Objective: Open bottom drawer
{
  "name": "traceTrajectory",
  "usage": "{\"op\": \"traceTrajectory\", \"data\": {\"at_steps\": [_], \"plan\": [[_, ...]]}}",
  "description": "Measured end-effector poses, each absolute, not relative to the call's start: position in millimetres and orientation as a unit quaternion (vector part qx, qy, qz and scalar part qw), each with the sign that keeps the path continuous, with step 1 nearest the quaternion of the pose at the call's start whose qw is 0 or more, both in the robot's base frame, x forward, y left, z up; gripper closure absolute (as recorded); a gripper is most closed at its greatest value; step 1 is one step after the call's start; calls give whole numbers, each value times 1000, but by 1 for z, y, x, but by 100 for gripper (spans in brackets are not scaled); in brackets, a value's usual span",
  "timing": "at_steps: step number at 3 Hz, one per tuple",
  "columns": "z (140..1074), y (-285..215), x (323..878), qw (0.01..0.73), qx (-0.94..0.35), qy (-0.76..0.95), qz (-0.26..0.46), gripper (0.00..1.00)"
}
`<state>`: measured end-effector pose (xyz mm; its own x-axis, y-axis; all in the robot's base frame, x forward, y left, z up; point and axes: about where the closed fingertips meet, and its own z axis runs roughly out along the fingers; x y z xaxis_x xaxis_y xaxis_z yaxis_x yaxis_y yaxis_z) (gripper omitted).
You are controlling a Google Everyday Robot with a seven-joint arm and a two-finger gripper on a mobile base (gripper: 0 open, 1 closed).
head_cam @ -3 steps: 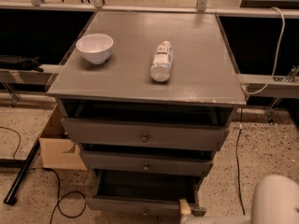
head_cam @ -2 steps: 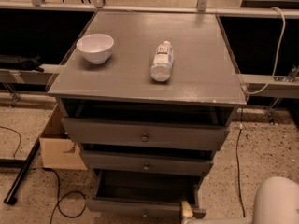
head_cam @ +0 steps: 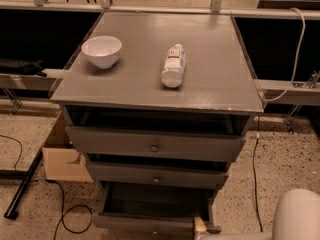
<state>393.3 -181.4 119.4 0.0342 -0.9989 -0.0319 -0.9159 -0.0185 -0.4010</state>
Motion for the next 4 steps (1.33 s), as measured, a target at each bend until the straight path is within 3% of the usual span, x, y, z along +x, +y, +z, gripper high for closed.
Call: {"op": "traceTrajectory", "data": {"at_steps": [1,2,4], "plan": [[125,-182,394,158,-701,683,-131,100],[130,-182,396,158,-701,683,-131,100],[130,-182,396,158,-701,683,-131,50]]}}
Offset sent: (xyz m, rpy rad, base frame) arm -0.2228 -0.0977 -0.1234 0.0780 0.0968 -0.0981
